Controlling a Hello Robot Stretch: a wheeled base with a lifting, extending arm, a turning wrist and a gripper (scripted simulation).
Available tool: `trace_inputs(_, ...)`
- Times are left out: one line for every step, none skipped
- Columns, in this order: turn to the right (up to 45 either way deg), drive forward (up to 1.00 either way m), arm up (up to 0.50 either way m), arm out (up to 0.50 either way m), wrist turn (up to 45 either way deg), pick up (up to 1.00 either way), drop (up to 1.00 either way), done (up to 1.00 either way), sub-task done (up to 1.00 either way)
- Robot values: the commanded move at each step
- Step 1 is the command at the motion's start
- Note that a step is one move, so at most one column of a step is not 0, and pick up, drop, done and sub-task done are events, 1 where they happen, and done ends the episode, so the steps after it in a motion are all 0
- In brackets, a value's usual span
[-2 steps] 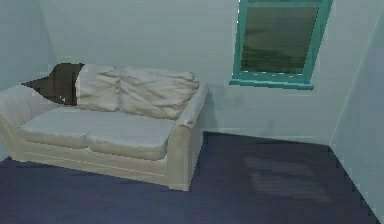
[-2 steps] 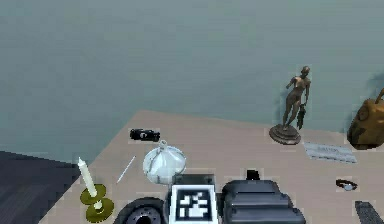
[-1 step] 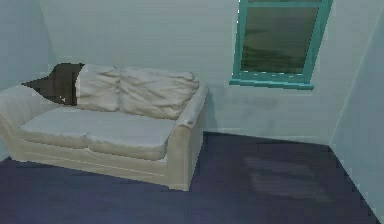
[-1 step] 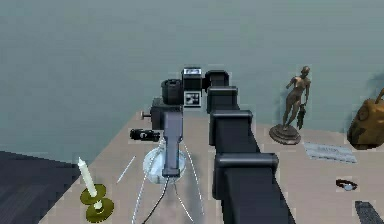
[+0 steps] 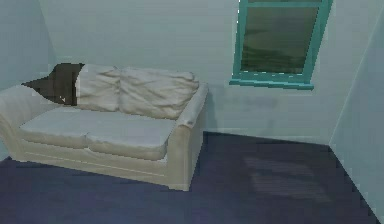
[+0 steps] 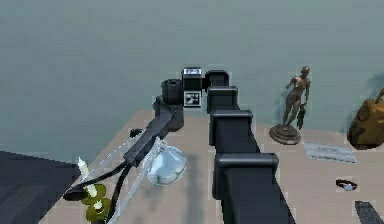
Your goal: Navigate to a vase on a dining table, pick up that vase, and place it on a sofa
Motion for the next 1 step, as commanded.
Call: trace_inputs(0.0, 0.0, 0.0, 0.0, 45.0, 0.0, 0.0, 0.0, 0.0)
